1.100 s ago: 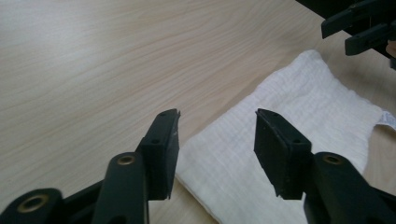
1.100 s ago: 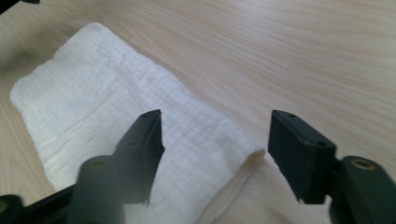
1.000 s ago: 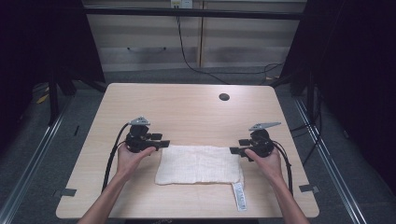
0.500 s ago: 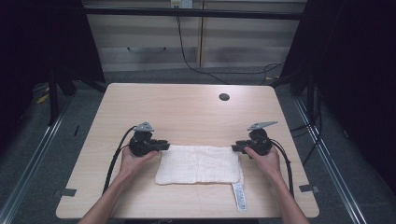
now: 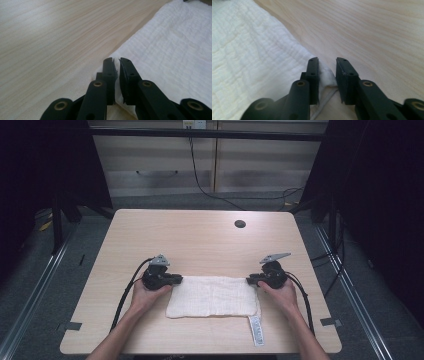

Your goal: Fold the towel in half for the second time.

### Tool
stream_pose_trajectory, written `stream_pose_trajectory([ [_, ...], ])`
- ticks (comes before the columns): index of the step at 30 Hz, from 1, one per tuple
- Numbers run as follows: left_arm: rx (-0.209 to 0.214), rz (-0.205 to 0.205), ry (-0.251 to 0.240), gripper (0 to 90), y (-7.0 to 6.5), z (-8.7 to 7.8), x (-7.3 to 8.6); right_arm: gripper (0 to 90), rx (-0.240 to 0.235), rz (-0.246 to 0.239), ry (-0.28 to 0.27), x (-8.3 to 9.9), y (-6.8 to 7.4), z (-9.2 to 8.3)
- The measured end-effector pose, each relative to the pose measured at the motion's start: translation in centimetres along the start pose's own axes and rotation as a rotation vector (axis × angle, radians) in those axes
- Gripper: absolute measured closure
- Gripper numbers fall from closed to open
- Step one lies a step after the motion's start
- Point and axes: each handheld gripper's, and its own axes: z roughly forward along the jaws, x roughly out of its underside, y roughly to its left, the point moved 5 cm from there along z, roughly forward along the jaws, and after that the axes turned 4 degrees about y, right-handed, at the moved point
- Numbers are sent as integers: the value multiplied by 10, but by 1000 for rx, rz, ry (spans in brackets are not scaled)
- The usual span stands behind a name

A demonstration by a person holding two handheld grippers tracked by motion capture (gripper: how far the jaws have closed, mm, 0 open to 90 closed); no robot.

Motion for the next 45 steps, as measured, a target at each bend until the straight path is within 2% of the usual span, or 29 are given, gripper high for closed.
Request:
stream_pose_trajectory([
  [4, -12, -1, -2, 883, 0, -3, 3, 850, -15, 18, -7, 1, 2, -1],
  [7, -19, 2, 5, 886, 0, -8, 8, 863, -28, 5, 3, 1, 7, -2],
  [11, -2, -7, 9, 882, 1, -15, 13, 866, -50, -11, 2, 1, 14, -2],
  [14, 14, -49, -15, 805, 9, -21, 11, 866, -50, -10, 5, 1, 17, -1],
  [18, 0, -85, -43, 743, 18, -23, 9, 865, -54, -10, 0, 2, 15, 0],
  [20, -4, -95, -27, 701, 22, -18, 9, 865, -54, -8, 7, 2, 15, 1],
  [22, -17, -88, -18, 673, 23, -15, 6, 865, -53, -15, 3, 1, 15, 1],
  [24, -8, -100, -48, 657, 23, -15, 2, 864, -49, -15, 3, 1, 15, 2],
  [25, 1, -99, -58, 660, 22, -16, 1, 863, -49, -15, 3, 1, 15, 2],
  [26, -10, -83, -47, 665, 20, -16, 0, 860, -49, -11, 3, 1, 15, 2],
  [30, -15, -64, -31, 692, 18, -14, 2, 851, -52, -7, 6, 1, 14, 2],
  [37, 3, -39, -23, 679, 14, -13, 3, 849, -66, 2, 1, 2, 13, 2],
  [41, 1, -16, 7, 676, 10, -7, 4, 855, -72, 10, 3, 2, 13, 2],
  [42, -1, -11, -1, 672, 8, -6, 5, 857, -74, 9, 2, 2, 13, 2],
  [45, -10, 23, 8, 781, 4, -5, 5, 861, -76, 13, 2, 2, 13, 2],
])
